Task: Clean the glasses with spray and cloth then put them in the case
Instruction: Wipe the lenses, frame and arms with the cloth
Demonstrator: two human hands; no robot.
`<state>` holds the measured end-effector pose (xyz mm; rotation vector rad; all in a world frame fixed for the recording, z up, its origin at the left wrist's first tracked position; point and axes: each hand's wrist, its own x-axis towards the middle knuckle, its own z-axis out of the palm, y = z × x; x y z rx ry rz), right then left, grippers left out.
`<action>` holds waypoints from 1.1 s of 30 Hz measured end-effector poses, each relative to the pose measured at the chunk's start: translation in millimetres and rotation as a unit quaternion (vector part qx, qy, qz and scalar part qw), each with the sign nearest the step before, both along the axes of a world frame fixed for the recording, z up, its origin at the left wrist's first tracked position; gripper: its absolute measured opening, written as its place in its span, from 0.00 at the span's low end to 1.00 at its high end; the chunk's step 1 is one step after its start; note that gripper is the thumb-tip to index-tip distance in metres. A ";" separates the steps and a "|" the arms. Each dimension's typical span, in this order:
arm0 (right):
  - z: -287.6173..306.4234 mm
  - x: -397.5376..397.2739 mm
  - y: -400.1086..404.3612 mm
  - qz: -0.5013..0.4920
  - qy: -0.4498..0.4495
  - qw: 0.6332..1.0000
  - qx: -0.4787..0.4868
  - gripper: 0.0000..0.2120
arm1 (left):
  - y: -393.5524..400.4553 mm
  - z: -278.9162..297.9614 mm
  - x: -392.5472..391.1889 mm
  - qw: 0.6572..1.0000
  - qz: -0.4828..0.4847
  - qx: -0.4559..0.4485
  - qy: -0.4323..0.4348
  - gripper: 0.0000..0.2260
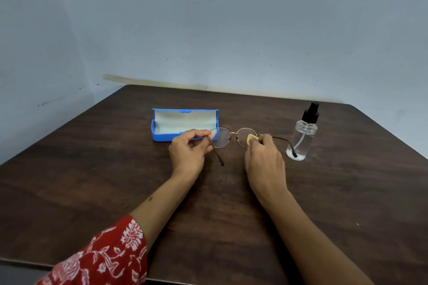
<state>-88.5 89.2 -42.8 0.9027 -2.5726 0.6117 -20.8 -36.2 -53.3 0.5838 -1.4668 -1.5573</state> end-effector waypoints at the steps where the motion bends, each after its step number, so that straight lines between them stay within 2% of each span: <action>1: 0.4 -0.9 0.2 0.002 0.004 1.000 -0.005 0.11 | 0.1 0.4 -0.3 1.000 0.000 -0.002 0.001 0.03; 5: -1.0 3.0 -1.4 0.053 0.008 0.998 -0.012 0.11 | -0.1 0.6 0.3 1.000 0.007 -0.008 -0.002 0.03; 11: -0.3 -0.3 3.7 0.000 -0.012 1.000 -0.027 0.10 | 1.1 0.0 1.8 1.000 0.006 -0.012 -0.004 0.04; 16: -0.6 5.6 0.3 0.064 0.009 0.997 -0.034 0.11 | 0.2 0.0 2.2 1.000 0.008 -0.005 -0.002 0.03; 21: -0.7 -0.7 4.8 0.008 -0.007 0.998 -0.057 0.09 | 2.7 1.7 4.3 1.000 0.001 -0.005 -0.002 0.03; 27: -1.9 2.5 0.4 0.062 0.010 0.997 -0.051 0.10 | 3.2 3.3 4.9 1.000 0.002 -0.002 0.001 0.03; 33: 0.7 -1.3 2.9 0.004 0.000 0.998 -0.070 0.11 | 3.4 2.6 5.4 1.000 -0.001 -0.001 -0.010 0.04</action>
